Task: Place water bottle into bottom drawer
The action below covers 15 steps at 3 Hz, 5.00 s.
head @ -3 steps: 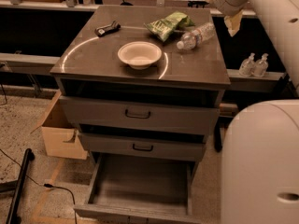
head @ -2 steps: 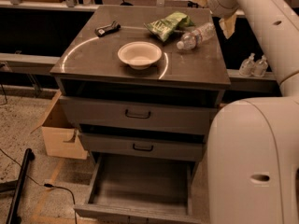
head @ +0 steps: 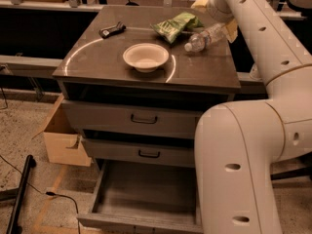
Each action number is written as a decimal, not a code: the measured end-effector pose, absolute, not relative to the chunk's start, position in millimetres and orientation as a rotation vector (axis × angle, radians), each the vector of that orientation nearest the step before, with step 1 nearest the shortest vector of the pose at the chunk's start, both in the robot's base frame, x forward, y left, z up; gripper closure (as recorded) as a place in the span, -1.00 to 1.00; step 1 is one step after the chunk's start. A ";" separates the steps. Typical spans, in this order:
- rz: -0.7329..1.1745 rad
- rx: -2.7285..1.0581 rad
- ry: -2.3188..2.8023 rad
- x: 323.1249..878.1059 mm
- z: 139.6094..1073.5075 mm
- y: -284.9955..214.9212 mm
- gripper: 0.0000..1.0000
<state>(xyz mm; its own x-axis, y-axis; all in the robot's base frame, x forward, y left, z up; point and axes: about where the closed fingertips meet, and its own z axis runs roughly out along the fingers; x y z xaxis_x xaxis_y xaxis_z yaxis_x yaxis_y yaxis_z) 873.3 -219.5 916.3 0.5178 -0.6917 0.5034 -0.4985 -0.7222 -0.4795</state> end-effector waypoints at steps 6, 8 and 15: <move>-0.864 -2.684 1.104 865.2 859.0 -214.7 0.72; -0.645 -2.439 1.182 813.0 905.7 -226.3 1.00; -0.103 -2.315 0.522 567.3 944.1 -126.8 1.00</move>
Offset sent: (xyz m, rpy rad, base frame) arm 0.0381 0.0056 -0.0381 -0.1191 0.1220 -0.0071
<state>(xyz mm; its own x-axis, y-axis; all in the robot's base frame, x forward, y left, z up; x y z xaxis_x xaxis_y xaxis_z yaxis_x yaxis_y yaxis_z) 567.3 -126.8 944.1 0.9135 -0.3988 -0.0798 -0.3388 -0.6376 -0.6919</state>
